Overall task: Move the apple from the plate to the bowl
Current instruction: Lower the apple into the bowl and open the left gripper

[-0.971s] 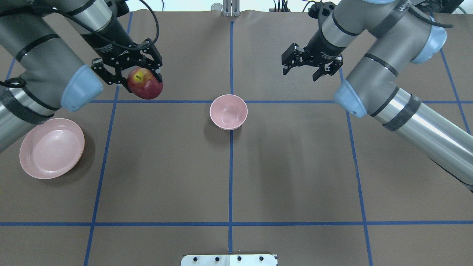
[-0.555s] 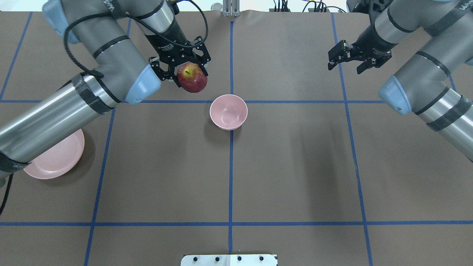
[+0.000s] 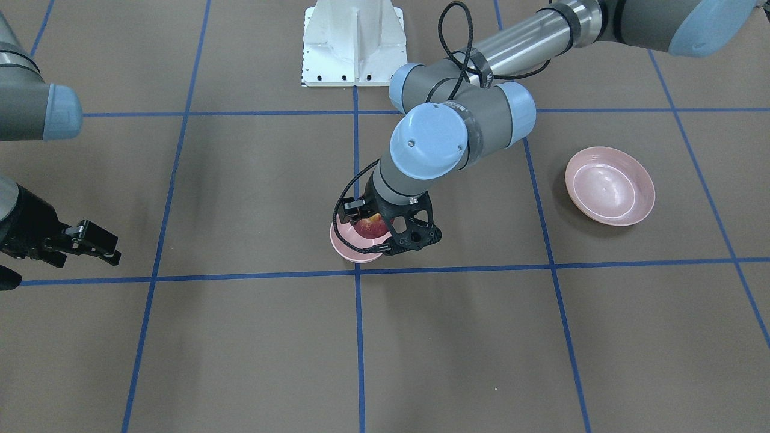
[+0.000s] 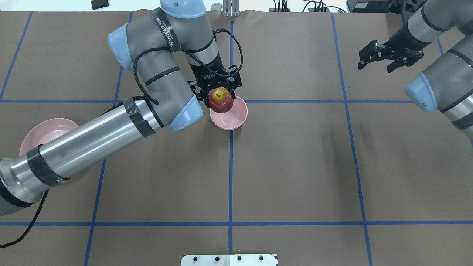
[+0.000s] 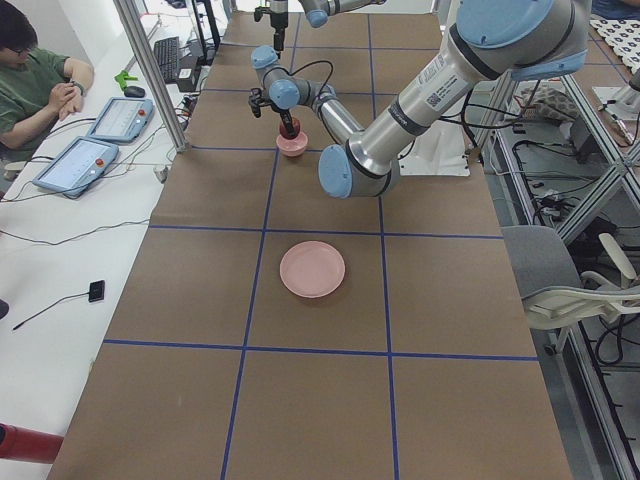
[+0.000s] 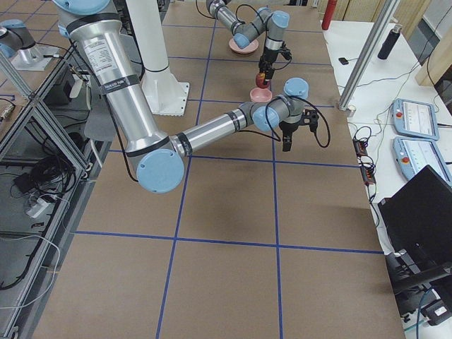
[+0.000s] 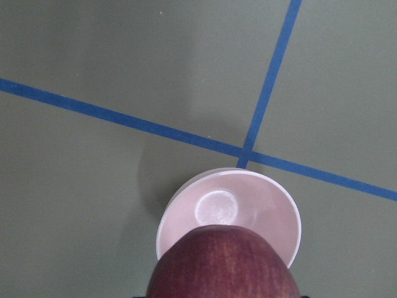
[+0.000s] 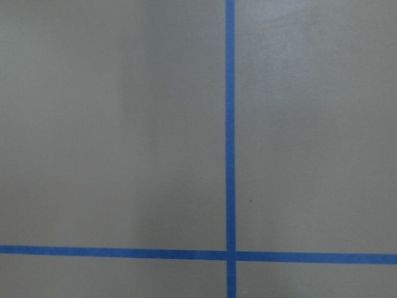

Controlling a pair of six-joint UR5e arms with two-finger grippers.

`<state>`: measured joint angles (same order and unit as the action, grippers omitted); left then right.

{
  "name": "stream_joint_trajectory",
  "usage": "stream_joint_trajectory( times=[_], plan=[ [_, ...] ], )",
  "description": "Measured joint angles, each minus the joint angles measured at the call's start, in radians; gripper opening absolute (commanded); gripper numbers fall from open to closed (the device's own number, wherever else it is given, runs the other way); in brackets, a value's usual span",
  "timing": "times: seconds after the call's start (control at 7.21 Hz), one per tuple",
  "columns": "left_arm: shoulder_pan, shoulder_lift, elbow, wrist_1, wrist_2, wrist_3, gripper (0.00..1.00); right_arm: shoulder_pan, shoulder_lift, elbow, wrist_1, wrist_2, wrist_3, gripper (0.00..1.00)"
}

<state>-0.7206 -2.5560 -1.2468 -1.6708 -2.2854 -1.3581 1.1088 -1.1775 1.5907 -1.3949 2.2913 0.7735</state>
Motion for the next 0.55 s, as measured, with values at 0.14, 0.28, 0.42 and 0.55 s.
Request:
stream_joint_trajectory(
  times=[0.14, 0.28, 0.42, 0.55],
  plan=[
    [0.018, -0.014, 0.030, -0.007, 0.013, -0.001, 0.00, 0.003, -0.003, 0.000, -0.008, -0.001, -0.001, 1.00],
    [0.026, -0.025, 0.062, -0.026, 0.017, -0.001, 0.00, 0.004, -0.006, 0.001, -0.010, -0.001, -0.001, 1.00],
    [0.029, -0.031, 0.094, -0.054, 0.019, -0.001, 0.00, 0.004, -0.007, 0.002, -0.010, -0.001, -0.001, 1.00],
    [0.030, -0.035, 0.122, -0.082, 0.019, -0.001, 0.00, 0.005, -0.008, 0.002, -0.010, -0.001, 0.000, 1.00]
  ],
)
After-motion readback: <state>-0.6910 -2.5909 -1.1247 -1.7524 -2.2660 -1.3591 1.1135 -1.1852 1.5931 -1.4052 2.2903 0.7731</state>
